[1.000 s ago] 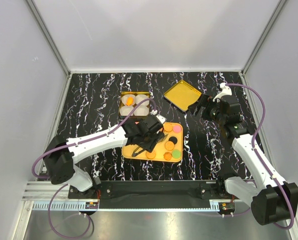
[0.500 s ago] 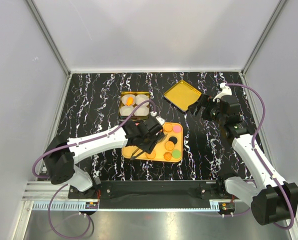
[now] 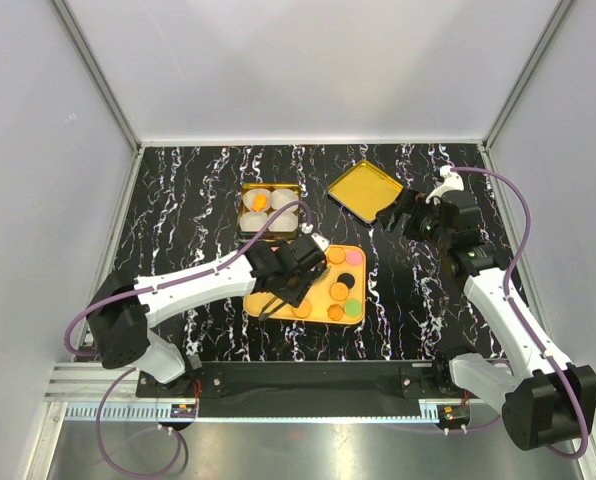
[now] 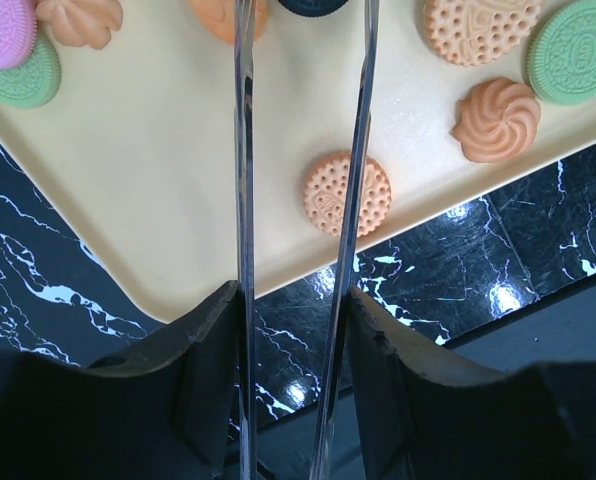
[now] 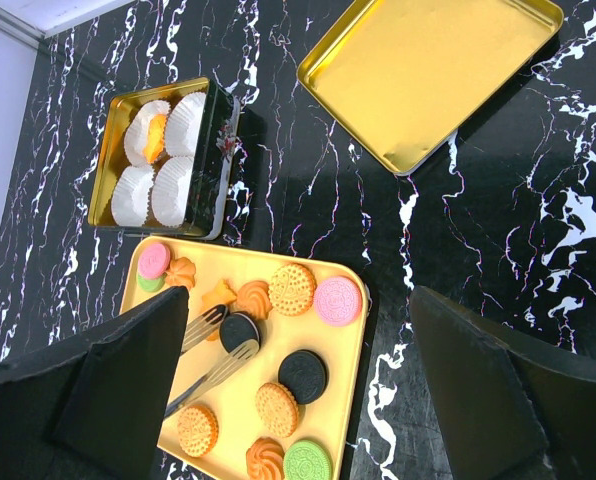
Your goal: Pack the cookies
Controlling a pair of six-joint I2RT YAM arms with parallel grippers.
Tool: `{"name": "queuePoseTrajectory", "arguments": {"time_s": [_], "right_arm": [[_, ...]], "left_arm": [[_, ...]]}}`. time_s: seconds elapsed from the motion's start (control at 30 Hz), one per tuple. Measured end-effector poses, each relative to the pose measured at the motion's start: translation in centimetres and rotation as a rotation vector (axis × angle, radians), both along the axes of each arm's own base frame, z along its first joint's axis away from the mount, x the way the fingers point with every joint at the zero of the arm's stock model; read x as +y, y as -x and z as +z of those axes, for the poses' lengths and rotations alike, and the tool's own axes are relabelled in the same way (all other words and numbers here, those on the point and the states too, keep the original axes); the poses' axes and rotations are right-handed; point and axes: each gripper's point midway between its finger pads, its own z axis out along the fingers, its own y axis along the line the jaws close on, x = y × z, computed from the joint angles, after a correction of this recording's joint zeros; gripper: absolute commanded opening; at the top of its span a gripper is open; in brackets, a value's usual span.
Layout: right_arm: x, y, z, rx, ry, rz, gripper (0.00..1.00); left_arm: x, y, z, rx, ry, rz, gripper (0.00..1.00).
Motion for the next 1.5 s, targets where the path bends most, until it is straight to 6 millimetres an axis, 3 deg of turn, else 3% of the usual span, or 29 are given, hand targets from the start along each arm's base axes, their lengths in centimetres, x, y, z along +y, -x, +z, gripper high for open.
{"name": "queuePoseTrajectory", "arguments": {"time_s": [0.83, 0.97, 1.3, 1.4, 1.5], "right_arm": [[0.0, 0.0, 0.0, 0.0, 0.0, 0.0, 1.0], [0.0, 0.0, 0.0, 0.0, 0.0, 0.0, 1.0], [0.0, 0.0, 0.0, 0.0, 0.0, 0.0, 1.0], [0.0, 0.0, 0.0, 0.0, 0.0, 0.001, 1.0], [0.0, 0.0, 0.0, -0.001, 0.0, 0.0, 1.0]], "left_arm": [[0.1, -0.8, 4.5, -0.054, 0.088, 0.02, 0.47], [0.6, -2.8, 6.2, -0.076, 0.129, 0.066, 0.47], [4.2, -10.5, 11.2, -0.177, 0.212, 0.245, 0.47], [4.6, -13.1, 12.0, -0.204, 0.219, 0.285, 0.47], [4.7, -15.2, 11.5, -0.203, 0.206, 0.311, 0.47]]}}
